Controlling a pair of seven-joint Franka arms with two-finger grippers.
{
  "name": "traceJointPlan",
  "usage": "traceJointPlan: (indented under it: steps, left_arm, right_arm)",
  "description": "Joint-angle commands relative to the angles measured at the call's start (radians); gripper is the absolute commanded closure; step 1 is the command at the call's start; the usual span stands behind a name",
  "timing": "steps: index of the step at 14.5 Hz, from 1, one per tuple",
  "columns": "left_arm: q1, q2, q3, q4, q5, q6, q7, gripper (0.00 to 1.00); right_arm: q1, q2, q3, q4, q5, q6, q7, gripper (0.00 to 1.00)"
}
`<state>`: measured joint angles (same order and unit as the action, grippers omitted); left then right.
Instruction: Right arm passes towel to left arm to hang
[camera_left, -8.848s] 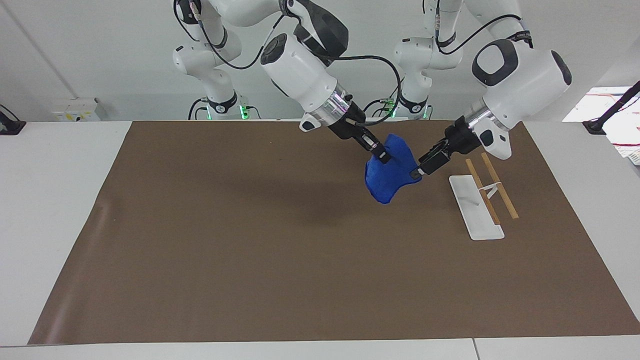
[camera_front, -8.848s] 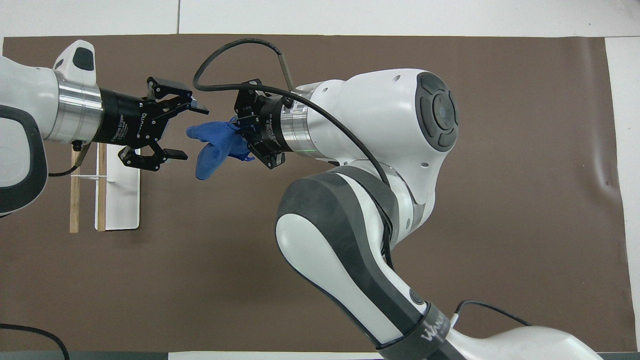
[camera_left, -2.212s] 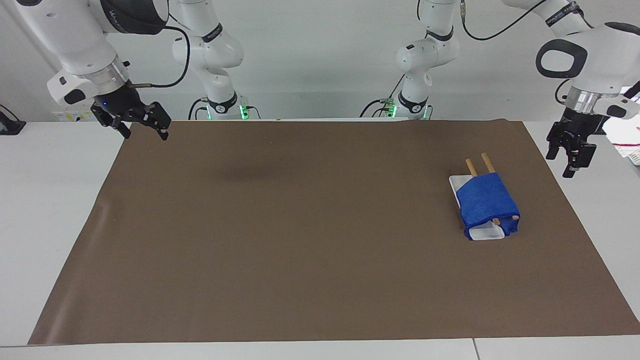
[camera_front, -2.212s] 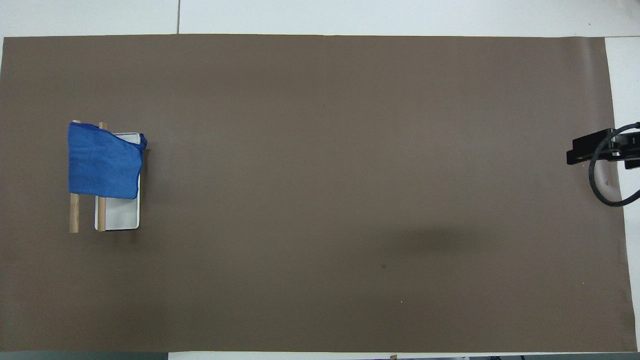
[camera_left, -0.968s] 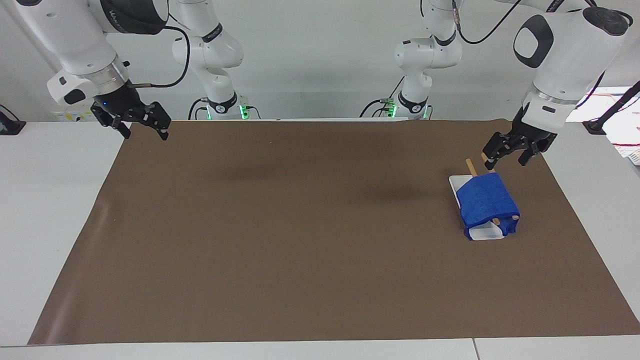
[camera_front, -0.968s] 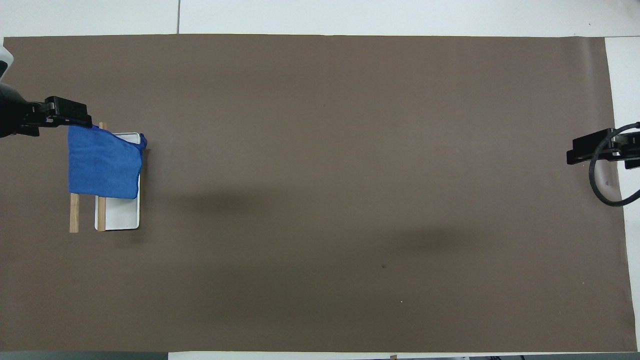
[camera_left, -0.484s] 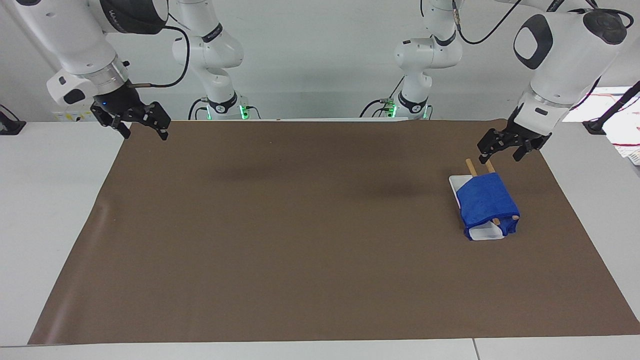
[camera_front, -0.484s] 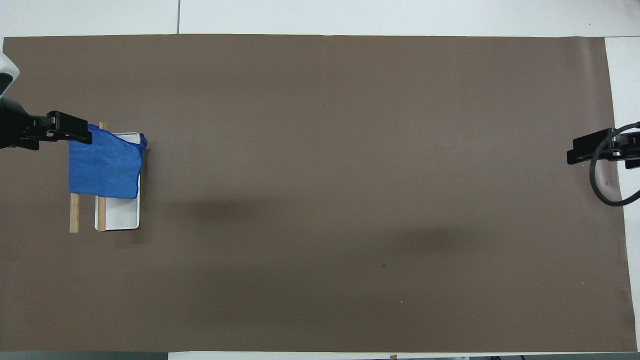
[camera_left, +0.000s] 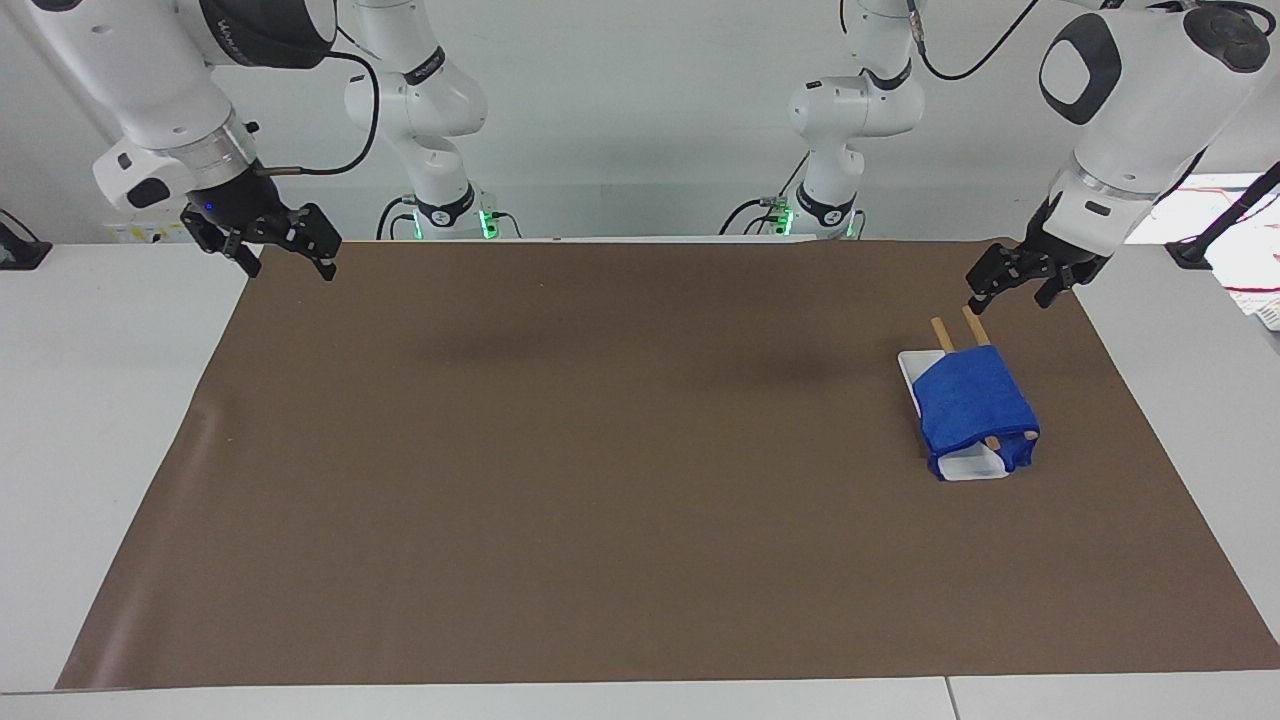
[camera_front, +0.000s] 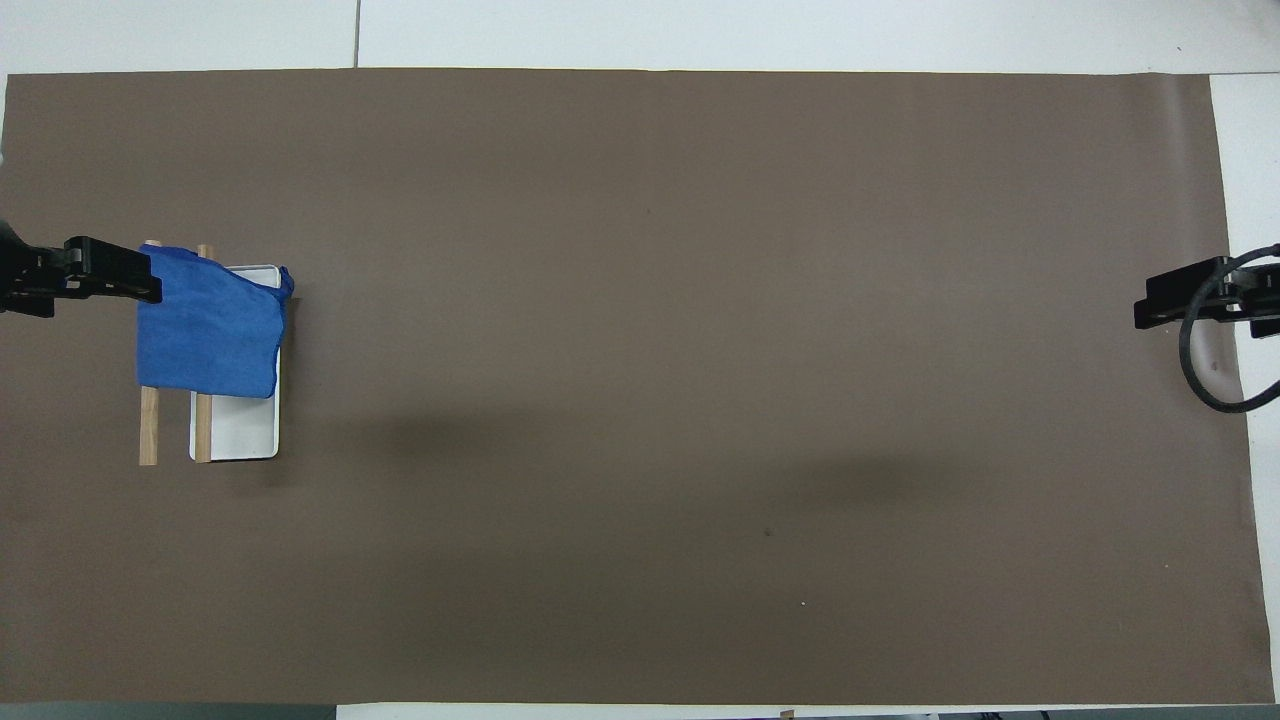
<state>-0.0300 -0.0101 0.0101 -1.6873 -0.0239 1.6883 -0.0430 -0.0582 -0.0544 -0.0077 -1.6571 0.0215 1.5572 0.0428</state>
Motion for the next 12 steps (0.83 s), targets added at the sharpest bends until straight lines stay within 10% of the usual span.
traceJointPlan:
  steps: [1, 12]
  left_arm:
    - [0.001, -0.019, 0.002, -0.02, 0.016, -0.009, 0.025, 0.0]
    - [-0.002, -0.011, 0.002, -0.002, 0.056, -0.024, 0.064, 0.0]
  right_arm:
    - [-0.014, -0.012, 0.003, -0.007, 0.011, 0.001, -0.021, 0.0]
    - [-0.015, -0.01, 0.003, -0.004, 0.011, 0.003, -0.021, 0.0]
